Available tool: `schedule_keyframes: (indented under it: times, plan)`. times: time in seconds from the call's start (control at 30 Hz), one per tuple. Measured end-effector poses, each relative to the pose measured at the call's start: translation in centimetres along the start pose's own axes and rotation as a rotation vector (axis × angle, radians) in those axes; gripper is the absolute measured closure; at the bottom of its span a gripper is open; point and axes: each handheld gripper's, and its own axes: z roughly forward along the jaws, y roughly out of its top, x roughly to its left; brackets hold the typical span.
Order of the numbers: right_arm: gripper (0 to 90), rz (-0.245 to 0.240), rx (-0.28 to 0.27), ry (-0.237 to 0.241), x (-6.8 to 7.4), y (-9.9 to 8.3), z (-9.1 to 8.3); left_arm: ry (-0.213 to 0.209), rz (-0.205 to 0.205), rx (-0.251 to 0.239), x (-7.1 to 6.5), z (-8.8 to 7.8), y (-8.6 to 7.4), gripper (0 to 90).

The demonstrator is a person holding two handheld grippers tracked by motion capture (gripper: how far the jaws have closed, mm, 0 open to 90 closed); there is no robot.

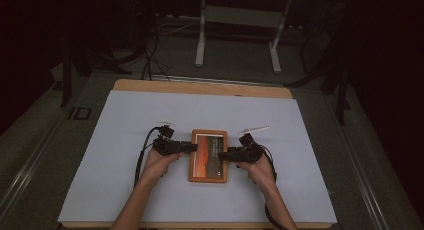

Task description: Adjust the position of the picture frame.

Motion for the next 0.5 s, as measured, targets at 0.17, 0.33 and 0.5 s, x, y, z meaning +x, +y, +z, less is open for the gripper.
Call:
schedule_keyframes:
  times: [0.17,0.33,0.5]
  plan:
    - [47.3,0.007,0.004,0.019,-0.2,-0.2,-0.1,0.025,0.016,-0.006,-0.3,-0.1,0.0,54.9]
    - [47.8,-0.007,-0.02,-0.002,-0.3,-0.4,-1.0,0.063,0.038,-0.02,-0.8,-0.7,-0.2,46.1]
    - [46.7,-0.022,-0.033,-0.02,-0.4,-0.5,-1.9,0.105,0.071,-0.041,-1.4,-1.7,-0.7,44.4]
